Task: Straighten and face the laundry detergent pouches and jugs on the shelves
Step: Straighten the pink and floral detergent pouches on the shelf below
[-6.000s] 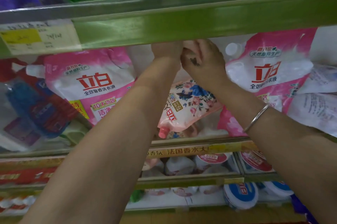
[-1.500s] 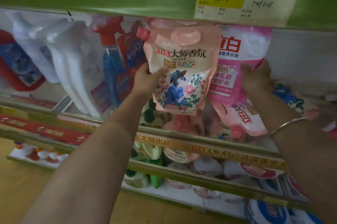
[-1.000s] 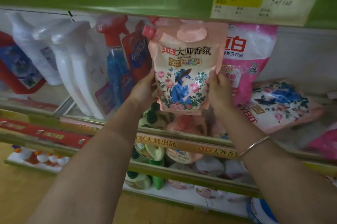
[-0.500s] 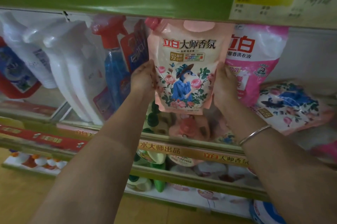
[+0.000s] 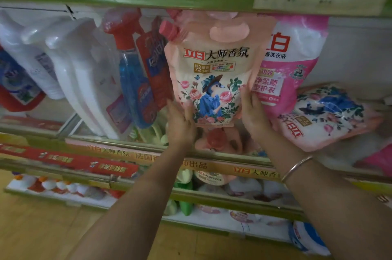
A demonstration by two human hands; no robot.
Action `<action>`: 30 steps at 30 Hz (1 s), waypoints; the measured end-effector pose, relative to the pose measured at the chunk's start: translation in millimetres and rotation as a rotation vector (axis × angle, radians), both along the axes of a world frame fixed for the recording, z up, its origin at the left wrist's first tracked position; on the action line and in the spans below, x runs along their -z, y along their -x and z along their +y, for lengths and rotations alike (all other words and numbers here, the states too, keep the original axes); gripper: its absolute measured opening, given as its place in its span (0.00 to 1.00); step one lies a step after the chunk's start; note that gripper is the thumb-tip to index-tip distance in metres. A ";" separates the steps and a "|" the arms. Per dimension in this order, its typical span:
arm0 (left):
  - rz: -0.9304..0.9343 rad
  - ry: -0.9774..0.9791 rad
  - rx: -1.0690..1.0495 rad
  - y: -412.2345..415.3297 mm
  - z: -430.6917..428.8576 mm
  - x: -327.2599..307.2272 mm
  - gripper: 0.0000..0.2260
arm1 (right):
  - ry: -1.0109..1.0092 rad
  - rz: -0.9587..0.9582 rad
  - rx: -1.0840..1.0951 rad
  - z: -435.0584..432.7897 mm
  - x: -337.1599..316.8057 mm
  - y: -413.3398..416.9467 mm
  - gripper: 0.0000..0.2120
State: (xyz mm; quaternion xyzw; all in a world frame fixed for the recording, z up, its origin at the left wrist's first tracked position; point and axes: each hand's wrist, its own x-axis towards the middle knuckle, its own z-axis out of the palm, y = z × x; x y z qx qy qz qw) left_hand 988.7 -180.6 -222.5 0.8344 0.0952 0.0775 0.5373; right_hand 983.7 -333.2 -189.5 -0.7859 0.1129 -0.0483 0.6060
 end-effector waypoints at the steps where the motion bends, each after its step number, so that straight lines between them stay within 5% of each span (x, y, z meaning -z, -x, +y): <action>1: 0.035 0.005 0.032 5.4 -7.0 -0.7 0.36 | 0.084 0.035 -0.068 -0.8 9.7 4.7 0.25; 7: 0.193 0.039 0.106 -4.1 -27.8 -5.0 0.58 | 0.245 0.100 -0.077 0.4 38.3 -6.9 0.30; 13: 0.166 0.009 0.080 -13.9 -19.4 -3.6 0.54 | 0.522 0.029 0.023 15.2 36.9 -12.9 0.21; 18: 0.248 -0.062 0.075 -8.7 -20.0 -10.4 0.52 | 0.291 0.086 -0.146 9.7 7.9 2.1 0.20; 23: 0.482 -0.185 0.311 17.2 -45.5 -22.2 0.33 | 0.338 0.026 -0.012 -39.9 -8.8 24.6 0.10; 26: 0.434 -0.225 0.443 30.0 -75.8 -34.5 0.15 | 0.385 -0.036 0.206 -82.1 -13.4 42.3 0.07; 30: 0.317 -0.189 0.479 32.4 -118.2 -54.0 0.08 | 0.338 -0.003 0.345 -122.6 -23.8 41.0 0.10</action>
